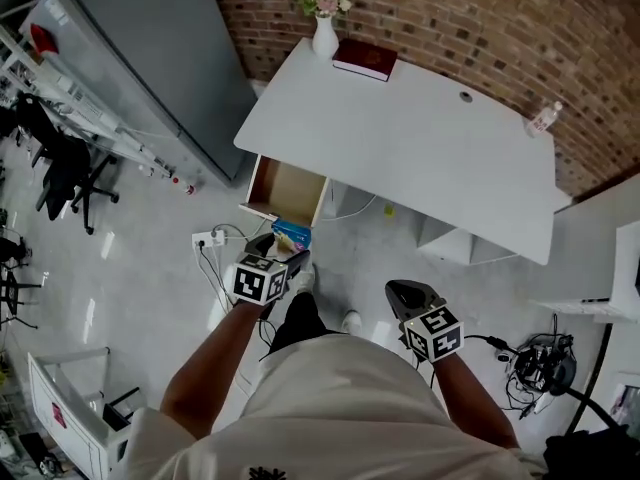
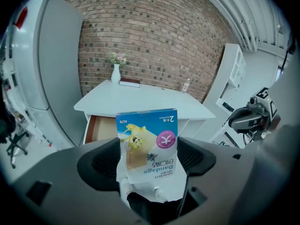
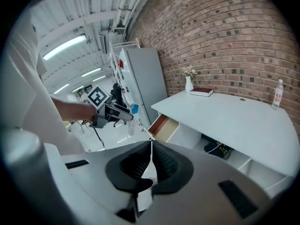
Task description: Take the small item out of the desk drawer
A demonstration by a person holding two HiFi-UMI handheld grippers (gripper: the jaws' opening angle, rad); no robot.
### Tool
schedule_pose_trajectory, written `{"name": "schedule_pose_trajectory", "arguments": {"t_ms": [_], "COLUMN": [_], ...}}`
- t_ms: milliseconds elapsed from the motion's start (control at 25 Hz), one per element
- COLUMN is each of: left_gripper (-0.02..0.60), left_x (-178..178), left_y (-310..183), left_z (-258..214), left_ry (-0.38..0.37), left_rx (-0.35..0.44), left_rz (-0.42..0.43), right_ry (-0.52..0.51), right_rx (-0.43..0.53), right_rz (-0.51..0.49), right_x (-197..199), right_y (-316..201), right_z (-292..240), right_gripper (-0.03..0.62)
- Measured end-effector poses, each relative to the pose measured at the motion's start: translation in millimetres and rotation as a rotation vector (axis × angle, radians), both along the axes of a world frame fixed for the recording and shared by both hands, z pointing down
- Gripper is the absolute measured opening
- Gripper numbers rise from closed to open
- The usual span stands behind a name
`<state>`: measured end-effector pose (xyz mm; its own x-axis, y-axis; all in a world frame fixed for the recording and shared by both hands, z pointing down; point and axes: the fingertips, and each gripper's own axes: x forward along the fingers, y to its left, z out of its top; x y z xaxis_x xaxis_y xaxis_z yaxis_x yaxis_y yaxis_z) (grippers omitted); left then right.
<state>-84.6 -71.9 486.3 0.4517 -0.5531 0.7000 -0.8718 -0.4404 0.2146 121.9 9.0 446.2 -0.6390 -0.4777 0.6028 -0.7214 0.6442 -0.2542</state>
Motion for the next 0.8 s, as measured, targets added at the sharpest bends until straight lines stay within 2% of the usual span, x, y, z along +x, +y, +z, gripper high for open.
{"name": "schedule_pose_trajectory", "arguments": {"t_ms": [280,480,800], "left_gripper": [0.367,0.368,0.367], "left_x": [28.8,43.1,52.3], "left_y": [43.6,63.6,80.4], "left_z": [-36.1,-54.5,-63.6], "left_ry": [0.043,0.045,0.054], "left_rx": [0.036,0.051,0.062], "left_rz": [0.013,0.04,0.059], "right_ry": [0.007,0.004,-0.011], "right_rx": [0.033,0.048,0.061], "right_rz": [-0.037,-0.044,-0.042], "right_x": [13.2,14.6,16.2], "right_y": [25.2,33.0,39.3], "right_z": [-11.0,-18.7,-27.8], "right_gripper": [0.038,0.037,0.037]}}
